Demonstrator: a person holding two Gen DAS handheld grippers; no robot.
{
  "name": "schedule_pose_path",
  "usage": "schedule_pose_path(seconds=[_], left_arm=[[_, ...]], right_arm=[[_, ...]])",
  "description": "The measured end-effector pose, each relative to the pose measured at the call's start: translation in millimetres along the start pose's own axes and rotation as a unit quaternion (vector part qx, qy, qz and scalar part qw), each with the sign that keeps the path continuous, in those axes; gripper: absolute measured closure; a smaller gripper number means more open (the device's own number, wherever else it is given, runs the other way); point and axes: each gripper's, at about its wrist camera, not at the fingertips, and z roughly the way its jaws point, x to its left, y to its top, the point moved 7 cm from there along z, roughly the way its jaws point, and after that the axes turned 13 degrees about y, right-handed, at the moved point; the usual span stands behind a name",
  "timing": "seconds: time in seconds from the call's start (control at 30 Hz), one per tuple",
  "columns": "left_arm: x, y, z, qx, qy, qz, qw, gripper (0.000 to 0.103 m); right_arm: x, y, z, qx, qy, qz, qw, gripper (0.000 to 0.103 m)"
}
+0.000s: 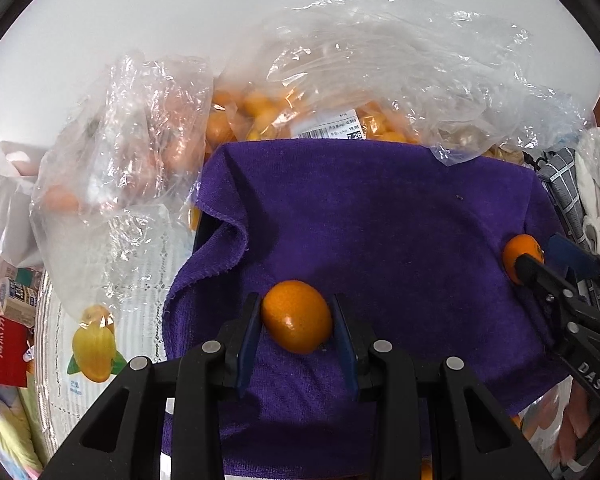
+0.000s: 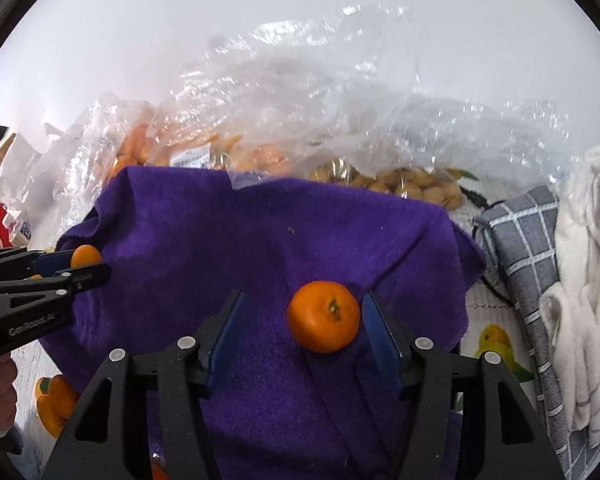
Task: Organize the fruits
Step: 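Open both tools to release the oranges onto the purple towel, then grasp an orange from the pile with the right tool while the left tool grasps another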
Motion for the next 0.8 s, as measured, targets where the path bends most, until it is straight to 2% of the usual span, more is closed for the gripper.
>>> schedule_pose_path(seconds=[0.07,0.17,0.43,0.53,0.67,0.8], left_arm=[[0,0,-1,0.002,-0.003,-0.001,1.0,0.068],[2,0,-5,0.004,-0.006,-0.001,1.0,0.056],[15,10,-43,-0.036,-0.003,-0.024,0.9991,0.056],[22,13,-61,-0.051,-0.008,-0.034,0.9981,0.056],[31,17,-87,-0.071,-0.021,-0.053,0.9958,0.056],[35,18,-114,-0.094,-0.033,-0.055,0.9935,0.056]], right_arm=[[2,3,-6,-0.008,-0.002,-0.003,1.0,0.044],[2,8,-14,-0.025,0.003,0.015,1.0,0.044],[10,14,-51,-0.042,0.005,0.028,0.999,0.044],[12,-6,-62,-0.042,0.003,0.038,0.998,0.044],[15,-42,-67,-0.011,-0.006,0.047,0.999,0.044],[23,-76,-82,-0.005,-0.001,0.05,0.999,0.044]])
